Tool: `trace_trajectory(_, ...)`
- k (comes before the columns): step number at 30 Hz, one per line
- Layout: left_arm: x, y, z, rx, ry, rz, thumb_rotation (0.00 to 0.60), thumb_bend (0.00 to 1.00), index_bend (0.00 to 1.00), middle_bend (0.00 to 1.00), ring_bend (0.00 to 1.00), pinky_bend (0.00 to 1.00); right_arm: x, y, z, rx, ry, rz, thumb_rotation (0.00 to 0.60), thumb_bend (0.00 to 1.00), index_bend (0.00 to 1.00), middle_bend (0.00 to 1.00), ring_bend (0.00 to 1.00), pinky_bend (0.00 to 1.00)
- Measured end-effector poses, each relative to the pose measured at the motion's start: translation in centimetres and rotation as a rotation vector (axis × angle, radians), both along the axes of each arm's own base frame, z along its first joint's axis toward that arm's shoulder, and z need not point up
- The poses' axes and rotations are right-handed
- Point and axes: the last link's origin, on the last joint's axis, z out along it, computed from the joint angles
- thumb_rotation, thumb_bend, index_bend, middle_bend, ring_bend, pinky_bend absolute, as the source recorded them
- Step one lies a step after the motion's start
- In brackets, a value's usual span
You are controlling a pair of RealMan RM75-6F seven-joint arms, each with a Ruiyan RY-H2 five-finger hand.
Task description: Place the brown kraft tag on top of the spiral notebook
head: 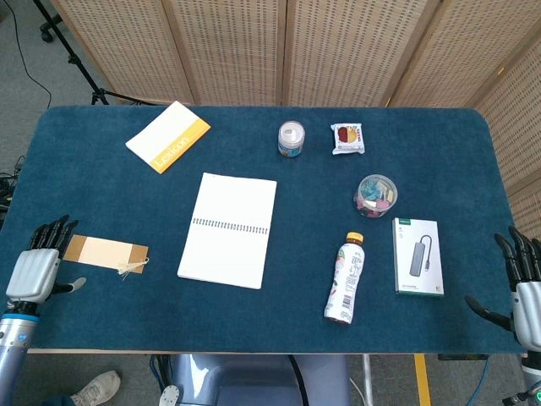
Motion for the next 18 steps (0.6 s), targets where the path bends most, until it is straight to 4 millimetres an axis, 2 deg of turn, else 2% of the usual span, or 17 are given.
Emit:
trace_trajectory(6, -1.8, 2.4, -2.2, -0.069, 0.012, 0.039, 0.600, 0.02, 0.16, 0.00, 0.00, 0.00, -0.1, -0.1, 0.0, 0.003, -0.001, -0.007, 0.600, 0.03, 0.00, 0.00, 0.00, 0.00)
trace_trajectory(11, -1.9, 3.4, -3.8, -0.114, 0.002, 0.071, 0.600, 0.06, 0.25, 0.00, 0.00, 0.00, -0.1, -0.2, 0.0, 0.001, -0.003, -0.011, 0.600, 0.03, 0.00, 0.00, 0.00, 0.00)
trace_trajectory(18, -1.8, 4.2, -4.6, -0.141, 0.013, 0.091, 0.600, 0.07, 0.32, 0.00, 0.00, 0.00, -0.2, -0.2, 0.1, 0.002, -0.006, -0.013, 0.600, 0.03, 0.00, 0.00, 0.00, 0.00)
